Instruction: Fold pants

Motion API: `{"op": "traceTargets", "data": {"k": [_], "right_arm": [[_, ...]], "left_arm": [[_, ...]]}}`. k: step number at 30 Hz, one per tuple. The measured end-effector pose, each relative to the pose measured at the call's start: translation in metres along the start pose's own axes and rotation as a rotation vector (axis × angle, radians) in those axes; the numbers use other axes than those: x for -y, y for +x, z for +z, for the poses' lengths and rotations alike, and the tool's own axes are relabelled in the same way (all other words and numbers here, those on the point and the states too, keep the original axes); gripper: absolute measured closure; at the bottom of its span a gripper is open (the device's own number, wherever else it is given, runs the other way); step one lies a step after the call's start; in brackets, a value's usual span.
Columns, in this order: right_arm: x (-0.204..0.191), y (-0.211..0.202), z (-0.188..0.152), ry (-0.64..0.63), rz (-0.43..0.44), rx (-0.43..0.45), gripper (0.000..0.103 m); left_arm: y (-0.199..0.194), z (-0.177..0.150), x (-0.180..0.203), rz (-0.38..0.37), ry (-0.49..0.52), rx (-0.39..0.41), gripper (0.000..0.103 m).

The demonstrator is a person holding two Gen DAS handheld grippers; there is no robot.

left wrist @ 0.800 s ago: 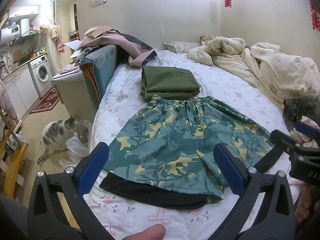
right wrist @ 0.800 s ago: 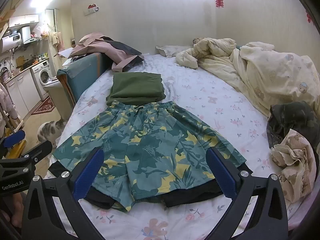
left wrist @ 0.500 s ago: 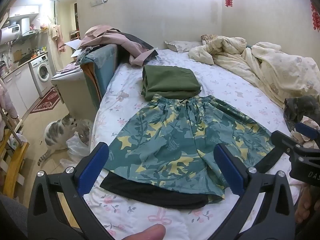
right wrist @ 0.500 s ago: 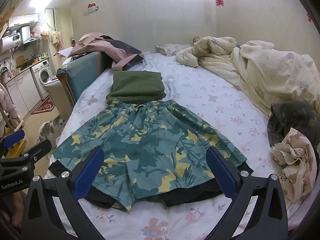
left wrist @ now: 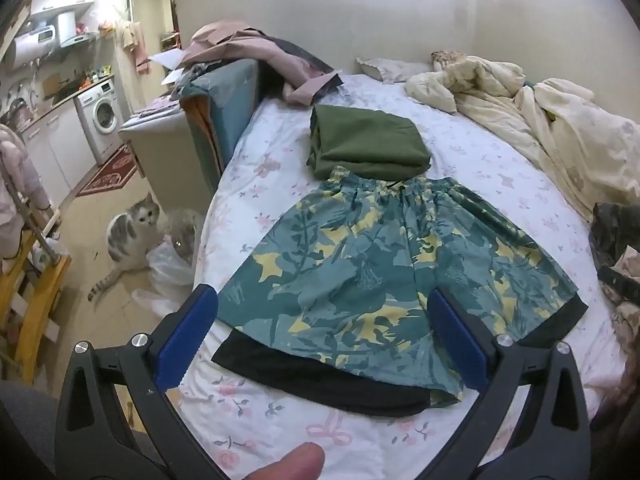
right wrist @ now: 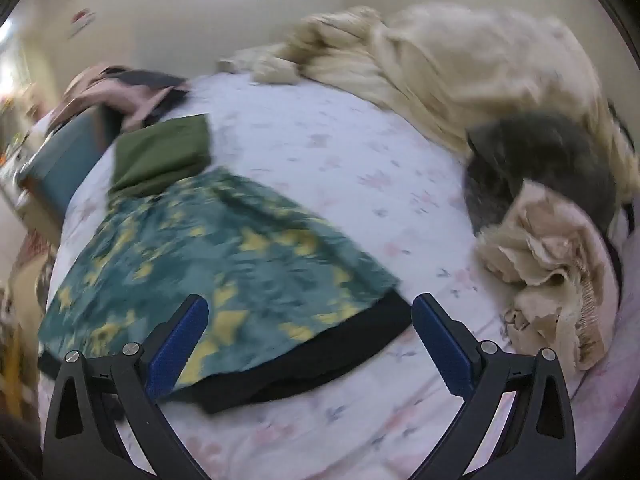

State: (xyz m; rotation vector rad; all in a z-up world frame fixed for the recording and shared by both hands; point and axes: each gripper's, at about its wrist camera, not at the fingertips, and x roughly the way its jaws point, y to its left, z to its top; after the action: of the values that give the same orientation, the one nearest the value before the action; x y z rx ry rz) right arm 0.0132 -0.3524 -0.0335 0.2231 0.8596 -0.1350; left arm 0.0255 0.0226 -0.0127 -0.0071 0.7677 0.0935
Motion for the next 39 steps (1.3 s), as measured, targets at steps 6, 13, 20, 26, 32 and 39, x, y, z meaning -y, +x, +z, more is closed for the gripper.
{"op": "traceTargets", "data": {"k": [6,13,20,26,32,39], "right_arm": [[0.067,0.068,0.01,0.222,-0.01,-0.119,0.016],[0.096,0.121,-0.002,0.334,0.003,-0.263,0.026],[0.083,0.131,0.001,0.347,0.109,-0.299,0.061],[0.074,0.14,-0.003,0.326,0.059,-0.316,0.06],[0.069,0.131,0.006,0.274,0.042,-0.281,0.099],[0.064,0.095,0.019,0.272,0.116,-0.194,0.103]], "left_arm": [[0.016,0.001,-0.003,-0.033,-0.043,-0.082,0.0],[0.025,0.005,0.005,-0.071,-0.054,-0.128,0.0],[0.026,0.007,0.006,-0.091,-0.058,-0.14,0.0],[0.028,0.002,0.003,-0.088,-0.055,-0.156,0.0],[0.026,0.002,-0.005,-0.081,-0.067,-0.137,0.0],[0.031,0.003,-0.001,-0.087,-0.038,-0.173,0.0]]}}
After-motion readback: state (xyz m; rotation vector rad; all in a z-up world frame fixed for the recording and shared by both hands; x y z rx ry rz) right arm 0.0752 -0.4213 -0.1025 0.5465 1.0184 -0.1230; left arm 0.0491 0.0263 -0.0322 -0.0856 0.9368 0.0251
